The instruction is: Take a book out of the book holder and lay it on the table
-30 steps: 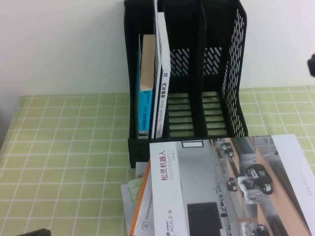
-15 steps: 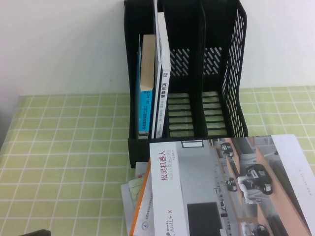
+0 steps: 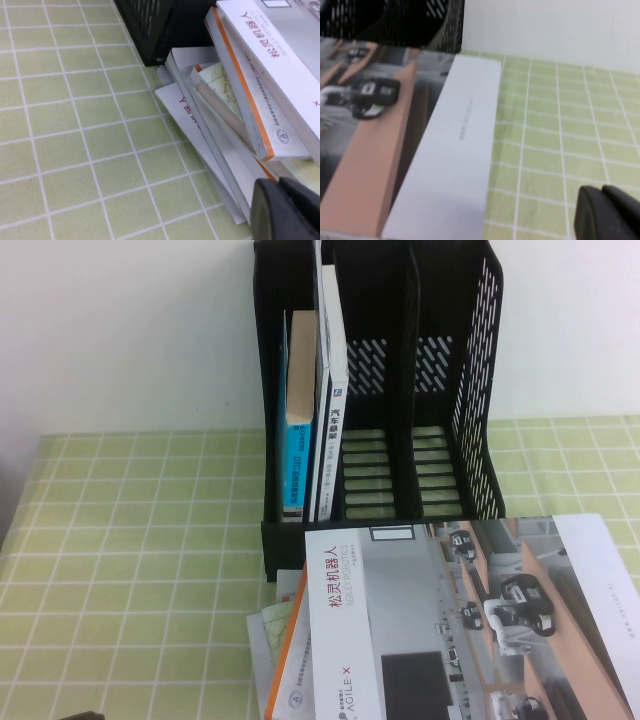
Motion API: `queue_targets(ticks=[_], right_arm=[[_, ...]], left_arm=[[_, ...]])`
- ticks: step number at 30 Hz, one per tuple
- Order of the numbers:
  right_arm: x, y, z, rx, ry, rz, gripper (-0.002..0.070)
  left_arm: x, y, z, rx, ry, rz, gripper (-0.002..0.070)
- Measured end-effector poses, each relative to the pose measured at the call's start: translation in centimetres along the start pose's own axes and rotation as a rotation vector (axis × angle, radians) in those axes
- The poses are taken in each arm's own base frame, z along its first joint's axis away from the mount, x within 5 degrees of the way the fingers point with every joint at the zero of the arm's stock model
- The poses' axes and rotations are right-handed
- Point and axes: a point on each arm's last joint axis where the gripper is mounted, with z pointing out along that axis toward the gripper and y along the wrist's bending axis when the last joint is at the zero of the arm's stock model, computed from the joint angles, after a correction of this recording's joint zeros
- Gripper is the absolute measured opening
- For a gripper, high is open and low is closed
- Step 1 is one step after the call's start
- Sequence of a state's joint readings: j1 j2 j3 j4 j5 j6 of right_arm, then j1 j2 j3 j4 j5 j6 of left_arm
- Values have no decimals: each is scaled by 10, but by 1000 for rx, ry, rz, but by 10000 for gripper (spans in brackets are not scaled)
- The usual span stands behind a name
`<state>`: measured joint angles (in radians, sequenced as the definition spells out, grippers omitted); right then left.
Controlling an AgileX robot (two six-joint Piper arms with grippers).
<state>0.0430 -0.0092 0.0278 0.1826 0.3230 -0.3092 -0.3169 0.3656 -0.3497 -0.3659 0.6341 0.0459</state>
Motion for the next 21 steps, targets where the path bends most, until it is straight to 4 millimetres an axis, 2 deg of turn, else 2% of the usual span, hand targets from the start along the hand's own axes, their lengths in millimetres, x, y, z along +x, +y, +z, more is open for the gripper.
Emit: queue_targets(ticks=[2, 9, 21], right_arm=[[5, -2, 0, 21, 50, 26, -2], [6, -15, -2, 166, 59, 146, -1], [6, -16, -2, 179, 54, 211, -1]], left_arm=[[0, 0, 0, 0, 5, 0, -3], [1, 0, 0, 0, 6, 0, -3], [1, 0, 0, 0, 6, 0, -3]])
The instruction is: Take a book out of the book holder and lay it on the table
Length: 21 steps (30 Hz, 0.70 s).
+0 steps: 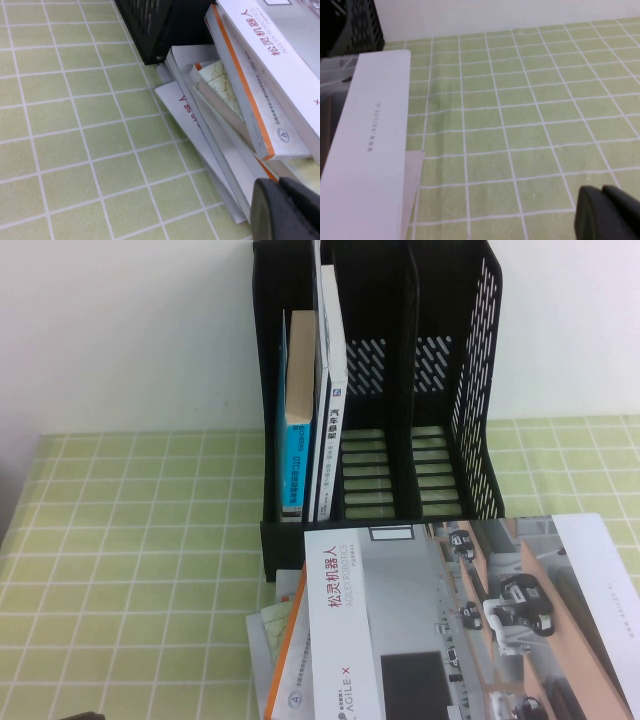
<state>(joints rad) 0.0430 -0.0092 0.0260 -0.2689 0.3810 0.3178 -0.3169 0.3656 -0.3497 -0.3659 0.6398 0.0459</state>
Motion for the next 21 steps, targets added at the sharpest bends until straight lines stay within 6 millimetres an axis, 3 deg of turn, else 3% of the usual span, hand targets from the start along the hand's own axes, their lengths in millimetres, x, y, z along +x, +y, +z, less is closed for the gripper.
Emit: queue_targets(ticks=[16, 21], right_arm=[[0, 0, 0, 2, -1, -2, -2], [0, 0, 0, 2, -1, -2, -1]], left_arm=[[0, 1, 0, -16, 1, 49, -3], [4, 16, 7, -125, -71, 100, -3]])
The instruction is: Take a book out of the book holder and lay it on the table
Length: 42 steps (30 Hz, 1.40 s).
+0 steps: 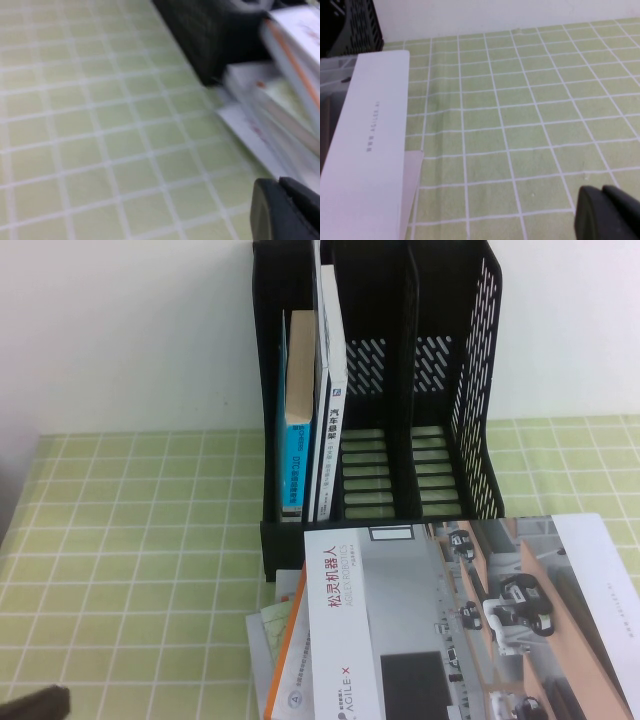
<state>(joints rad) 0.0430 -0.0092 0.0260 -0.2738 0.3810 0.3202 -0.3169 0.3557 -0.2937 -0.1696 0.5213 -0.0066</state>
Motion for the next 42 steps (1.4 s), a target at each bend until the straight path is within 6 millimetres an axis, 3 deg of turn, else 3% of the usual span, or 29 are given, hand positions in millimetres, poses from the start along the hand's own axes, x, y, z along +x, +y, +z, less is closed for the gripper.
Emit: queue_targets(ticks=[7, 13, 42], right_arm=[[0, 0, 0, 0, 0, 0, -2], [0, 0, 0, 0, 0, 1, -2], [0, 0, 0, 0, 0, 0, -2]], left_arm=[[30, 21, 3, -140, -216, -21, -3], [67, 33, 10, -226, -231, -140, -3], [69, 29, 10, -194, -253, -152, -3]])
